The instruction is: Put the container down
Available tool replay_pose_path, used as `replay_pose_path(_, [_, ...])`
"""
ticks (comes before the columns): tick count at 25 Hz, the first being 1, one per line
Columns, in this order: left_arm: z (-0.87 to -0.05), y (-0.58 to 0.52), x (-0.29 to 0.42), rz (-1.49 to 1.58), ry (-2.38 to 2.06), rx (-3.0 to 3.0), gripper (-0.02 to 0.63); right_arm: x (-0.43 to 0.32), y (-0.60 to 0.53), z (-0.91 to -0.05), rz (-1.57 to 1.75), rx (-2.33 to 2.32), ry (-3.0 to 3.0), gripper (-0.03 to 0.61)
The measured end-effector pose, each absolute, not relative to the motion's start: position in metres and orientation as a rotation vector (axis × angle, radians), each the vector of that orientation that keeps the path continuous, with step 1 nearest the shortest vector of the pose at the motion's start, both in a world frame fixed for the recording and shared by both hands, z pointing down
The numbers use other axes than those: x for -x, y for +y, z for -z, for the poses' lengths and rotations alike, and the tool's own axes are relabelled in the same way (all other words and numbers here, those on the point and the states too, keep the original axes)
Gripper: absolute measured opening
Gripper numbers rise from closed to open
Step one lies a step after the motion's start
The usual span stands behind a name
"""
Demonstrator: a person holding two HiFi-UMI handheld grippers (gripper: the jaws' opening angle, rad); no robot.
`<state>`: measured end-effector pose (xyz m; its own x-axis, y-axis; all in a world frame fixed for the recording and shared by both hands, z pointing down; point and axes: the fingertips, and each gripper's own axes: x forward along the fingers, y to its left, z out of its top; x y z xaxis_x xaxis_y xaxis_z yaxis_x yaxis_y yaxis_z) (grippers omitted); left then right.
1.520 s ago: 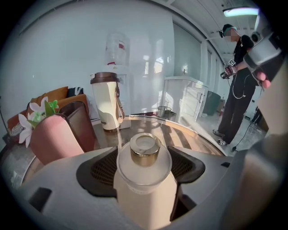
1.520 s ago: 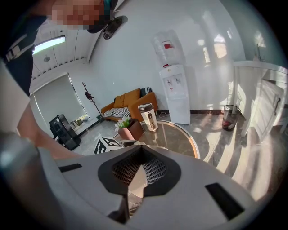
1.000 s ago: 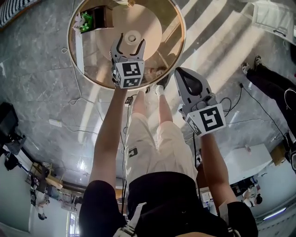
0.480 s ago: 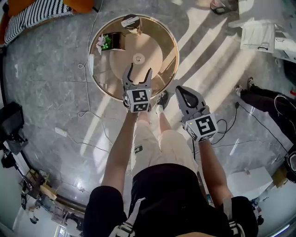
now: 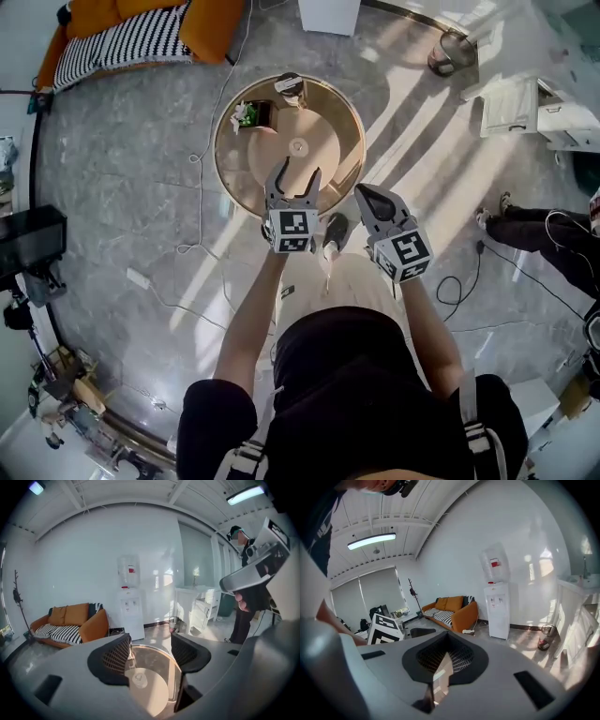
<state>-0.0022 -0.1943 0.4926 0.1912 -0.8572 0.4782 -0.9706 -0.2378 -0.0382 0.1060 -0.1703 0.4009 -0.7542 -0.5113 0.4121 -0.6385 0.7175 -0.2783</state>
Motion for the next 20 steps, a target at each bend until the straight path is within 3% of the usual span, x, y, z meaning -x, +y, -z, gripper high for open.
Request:
replay_pose_path(10, [-0.393,-0.166,-0.008,-0.408,-1.837,-2.244,0.145,-0.115,-0.17,-0.361,-0.589,-0.944,-2.677,0.003])
replay_pose_path(20, [-0.359,-0.116,0.005,-0.361,-1.87,-2.271,0.067,-0.098,-0.132,-0.344,-0.522,-1.013,-2.672,0.003])
